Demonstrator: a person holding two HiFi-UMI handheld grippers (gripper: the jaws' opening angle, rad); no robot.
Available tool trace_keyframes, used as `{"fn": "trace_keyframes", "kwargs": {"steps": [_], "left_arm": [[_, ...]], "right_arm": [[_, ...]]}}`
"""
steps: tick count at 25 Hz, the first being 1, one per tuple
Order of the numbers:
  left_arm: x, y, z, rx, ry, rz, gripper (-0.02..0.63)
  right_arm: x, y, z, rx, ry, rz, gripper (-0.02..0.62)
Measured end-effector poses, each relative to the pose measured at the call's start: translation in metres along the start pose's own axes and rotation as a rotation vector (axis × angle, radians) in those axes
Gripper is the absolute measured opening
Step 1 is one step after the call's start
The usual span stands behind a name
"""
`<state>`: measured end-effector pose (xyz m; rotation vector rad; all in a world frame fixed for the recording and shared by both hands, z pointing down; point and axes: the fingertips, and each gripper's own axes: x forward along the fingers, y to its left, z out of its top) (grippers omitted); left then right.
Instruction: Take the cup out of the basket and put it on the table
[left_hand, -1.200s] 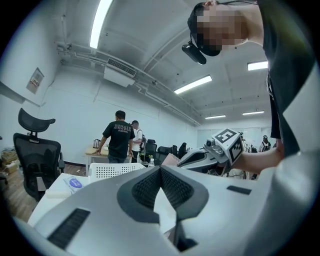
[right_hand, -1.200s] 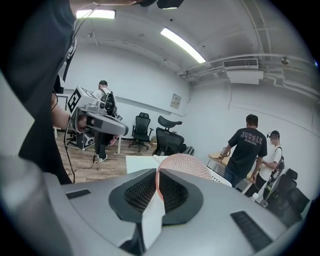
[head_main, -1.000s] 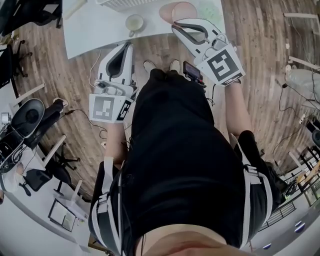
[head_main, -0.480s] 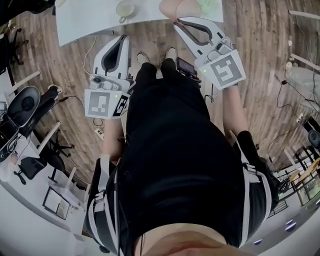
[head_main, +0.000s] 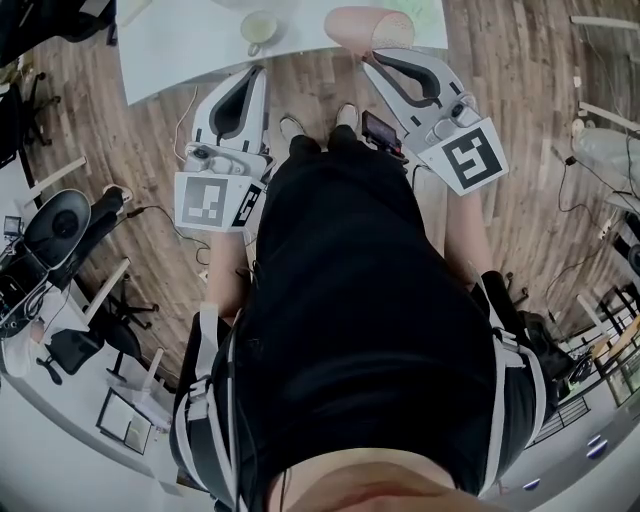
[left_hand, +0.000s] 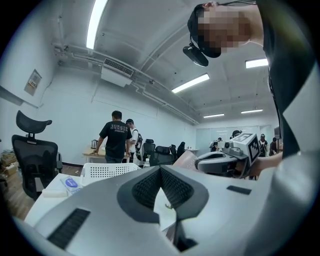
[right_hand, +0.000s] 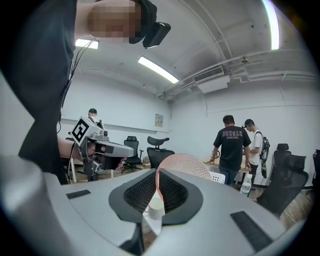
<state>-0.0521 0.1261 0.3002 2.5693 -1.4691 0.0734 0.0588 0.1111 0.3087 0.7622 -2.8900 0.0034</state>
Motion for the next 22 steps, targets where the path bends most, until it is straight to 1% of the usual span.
{"fn": "trace_keyframes", "kwargs": {"steps": [8,22], "left_arm": [[-0.001,0.0,0.003,0.012,-0.008,-0.041,0.02],[-0.013,0.021,0.002,0.011,-0.012,-0.042,0.02]], "right_arm": [[-0.002,0.008,0.012,0.017,-0.025,-0.017,0.034],[0.015,0.018,0.013,0.027,-0.016,-0.033,0.034]]}}
